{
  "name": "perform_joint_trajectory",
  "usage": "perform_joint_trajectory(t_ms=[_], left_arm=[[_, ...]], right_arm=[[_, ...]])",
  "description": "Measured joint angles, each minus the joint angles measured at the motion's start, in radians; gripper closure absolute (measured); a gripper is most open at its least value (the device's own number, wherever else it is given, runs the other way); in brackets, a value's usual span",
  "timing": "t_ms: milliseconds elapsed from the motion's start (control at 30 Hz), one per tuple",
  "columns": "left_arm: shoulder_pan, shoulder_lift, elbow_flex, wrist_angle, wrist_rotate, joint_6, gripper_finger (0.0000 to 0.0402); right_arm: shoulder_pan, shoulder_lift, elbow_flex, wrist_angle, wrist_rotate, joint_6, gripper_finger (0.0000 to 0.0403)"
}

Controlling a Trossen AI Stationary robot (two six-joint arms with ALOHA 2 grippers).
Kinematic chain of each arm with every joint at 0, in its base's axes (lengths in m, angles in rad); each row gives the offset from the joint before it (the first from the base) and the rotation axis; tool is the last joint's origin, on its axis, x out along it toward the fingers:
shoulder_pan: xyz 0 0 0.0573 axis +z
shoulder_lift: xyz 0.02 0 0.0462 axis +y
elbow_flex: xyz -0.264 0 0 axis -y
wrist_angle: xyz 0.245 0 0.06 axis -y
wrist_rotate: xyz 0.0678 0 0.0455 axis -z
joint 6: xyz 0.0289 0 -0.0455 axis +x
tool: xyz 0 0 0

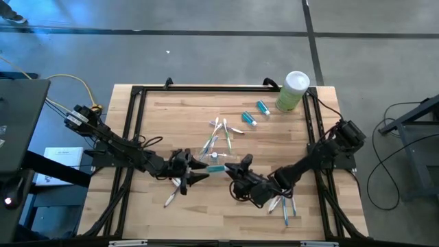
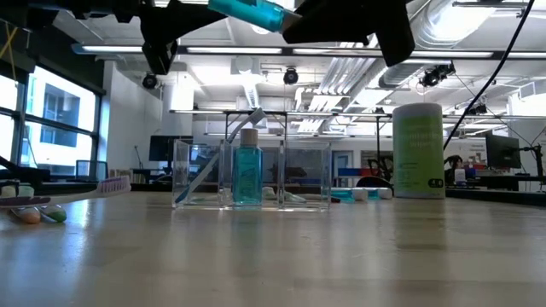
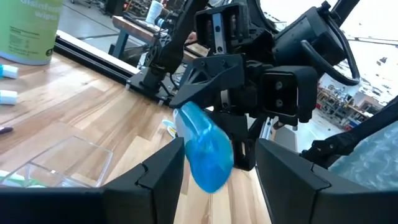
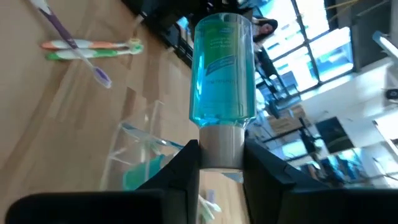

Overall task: Pick & Place toothbrushing station
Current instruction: Put the mouthwash into the center of the transparent organizer

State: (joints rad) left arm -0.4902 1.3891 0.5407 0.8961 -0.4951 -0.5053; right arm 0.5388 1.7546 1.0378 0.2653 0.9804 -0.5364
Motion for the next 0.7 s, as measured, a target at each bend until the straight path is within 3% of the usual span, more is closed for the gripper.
perform_joint_trajectory(t_ms=[700], left_arm=[[0.069, 0.081, 0.0, 0.044, 0.01, -0.049, 0.0209]], right_arm=[[-0.018, 0.0, 0.0, -0.032, -0.024, 0.022, 0.0318]])
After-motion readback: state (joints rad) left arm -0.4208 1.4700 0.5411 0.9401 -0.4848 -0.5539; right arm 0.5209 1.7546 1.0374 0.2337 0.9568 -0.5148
